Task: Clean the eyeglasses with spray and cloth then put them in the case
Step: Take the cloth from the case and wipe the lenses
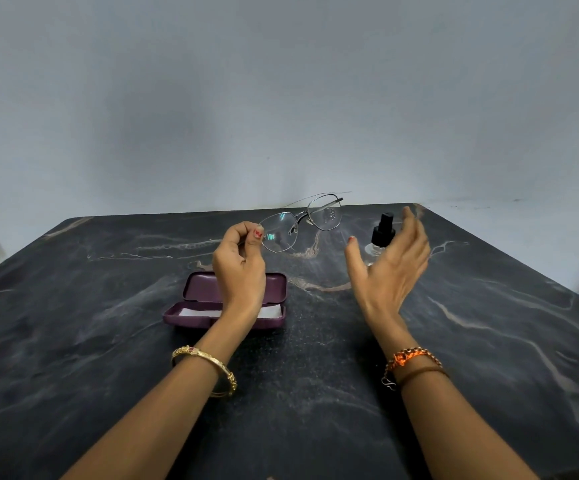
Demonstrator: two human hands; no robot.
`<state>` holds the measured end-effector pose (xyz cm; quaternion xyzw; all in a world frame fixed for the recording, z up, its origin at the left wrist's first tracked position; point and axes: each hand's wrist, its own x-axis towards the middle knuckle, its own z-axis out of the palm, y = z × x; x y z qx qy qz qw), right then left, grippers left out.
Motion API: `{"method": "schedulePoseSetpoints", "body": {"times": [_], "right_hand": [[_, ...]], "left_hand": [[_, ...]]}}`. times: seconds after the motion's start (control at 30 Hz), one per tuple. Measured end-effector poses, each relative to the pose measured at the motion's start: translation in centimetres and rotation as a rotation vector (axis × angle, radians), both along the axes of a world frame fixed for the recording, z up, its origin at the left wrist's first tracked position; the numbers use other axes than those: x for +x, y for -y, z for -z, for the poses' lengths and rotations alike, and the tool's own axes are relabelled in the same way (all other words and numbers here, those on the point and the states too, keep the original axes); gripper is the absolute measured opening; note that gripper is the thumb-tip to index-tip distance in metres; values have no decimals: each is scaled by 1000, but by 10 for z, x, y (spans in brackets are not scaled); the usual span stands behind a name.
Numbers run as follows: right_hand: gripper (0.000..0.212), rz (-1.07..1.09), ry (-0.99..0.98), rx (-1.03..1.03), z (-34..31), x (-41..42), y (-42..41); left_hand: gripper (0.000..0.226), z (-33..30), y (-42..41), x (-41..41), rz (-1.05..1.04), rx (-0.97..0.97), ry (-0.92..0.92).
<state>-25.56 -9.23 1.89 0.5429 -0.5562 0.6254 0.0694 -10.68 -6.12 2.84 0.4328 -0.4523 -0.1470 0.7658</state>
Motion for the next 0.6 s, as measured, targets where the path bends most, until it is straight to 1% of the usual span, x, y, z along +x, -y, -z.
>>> {"method": "schedulePoseSetpoints", "body": {"times": [0.07,0.13,0.23,0.3,0.37,0.43,0.47,0.53,0.6], "right_hand": [[67,13,-9,-109,-5,3,-8],[58,1,-66,-240,-9,8,-14],[44,-59,-247,-383,-8,19,-21],[37,-113,-365,-433,-5,29,-26],[29,-172,-474,-441,-2,39,-31],[22,-243,-581,-389,2,48,-35],[19,-277,-630,-330,4,52,-37],[12,-343,-683,-159,7,58,-39],[9,-391,-676,40,7,61,-40]], "left_hand": [[9,-3,-2,0,-9,-10,-1],[10,-8,-5,3,-17,-31,-13],[13,-17,-9,16,-58,-70,-15],[13,-20,-14,33,-97,-97,3],[8,-21,-20,54,-134,-110,24],[5,-18,-24,77,-188,-111,44],[5,-15,-26,88,-221,-110,42],[5,-8,-28,105,-287,-95,5],[5,-3,-27,117,-342,-72,-35]]}}
